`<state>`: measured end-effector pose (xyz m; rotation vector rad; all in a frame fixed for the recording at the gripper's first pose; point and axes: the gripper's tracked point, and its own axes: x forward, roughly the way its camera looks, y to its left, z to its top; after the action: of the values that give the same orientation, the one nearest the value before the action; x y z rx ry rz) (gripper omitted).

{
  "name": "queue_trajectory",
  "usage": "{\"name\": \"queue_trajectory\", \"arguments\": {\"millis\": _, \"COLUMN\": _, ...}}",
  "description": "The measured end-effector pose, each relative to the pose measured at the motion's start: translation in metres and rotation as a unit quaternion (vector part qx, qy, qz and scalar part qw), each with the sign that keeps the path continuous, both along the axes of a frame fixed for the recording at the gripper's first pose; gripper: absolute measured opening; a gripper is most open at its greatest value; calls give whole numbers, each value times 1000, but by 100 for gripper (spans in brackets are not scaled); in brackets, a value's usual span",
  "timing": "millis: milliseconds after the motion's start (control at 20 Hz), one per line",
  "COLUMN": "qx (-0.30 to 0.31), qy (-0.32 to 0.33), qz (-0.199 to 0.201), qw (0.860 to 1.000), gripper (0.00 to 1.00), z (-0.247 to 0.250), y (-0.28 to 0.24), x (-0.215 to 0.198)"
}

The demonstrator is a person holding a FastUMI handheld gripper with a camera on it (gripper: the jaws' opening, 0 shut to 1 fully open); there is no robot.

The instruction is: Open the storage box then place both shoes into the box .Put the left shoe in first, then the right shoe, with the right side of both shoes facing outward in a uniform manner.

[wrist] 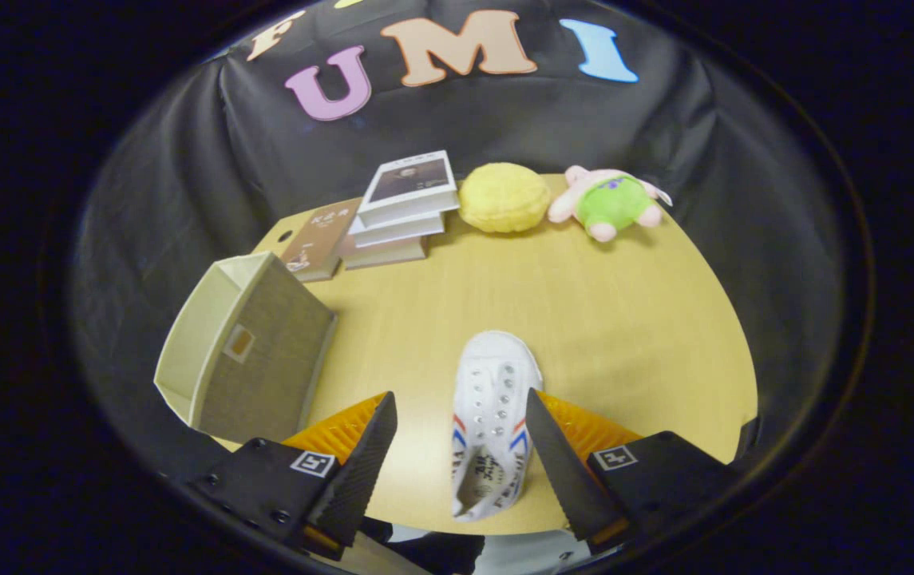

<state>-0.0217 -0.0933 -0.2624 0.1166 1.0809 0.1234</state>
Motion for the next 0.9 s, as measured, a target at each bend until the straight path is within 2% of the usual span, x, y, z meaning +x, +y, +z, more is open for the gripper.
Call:
{"name": "queue_trajectory", "arguments": {"millis": 250, "qx": -27, "qy": 43, "qz": 18, "qw": 999, "gripper": 99, "z": -43, "y": -30, "x": -22}}
{"name": "queue_trajectory", "arguments": {"millis": 500, "qx": -30, "qy": 79, "qz": 42, "qw": 996, "gripper": 92, "z": -80, "y": -30, "x": -32}}
{"name": "queue_trajectory", "arguments": {"millis": 750, "qx": -25, "qy": 98, "qz": 38, "qw": 994, "gripper": 50, "z": -94, "y": -21, "x": -37}}
{"name": "queue_trajectory", "arguments": {"millis": 800, "qx": -36, "qy": 97, "qz": 35, "qw": 994, "gripper": 50, "z": -95, "y": -24, "x": -37}}
{"name": "queue_trajectory", "arguments": {"millis": 900, "qx": -41, "qy": 101, "qz": 24, "qw": 994, "gripper": 31, "z": -93, "y": -24, "x": -37}}
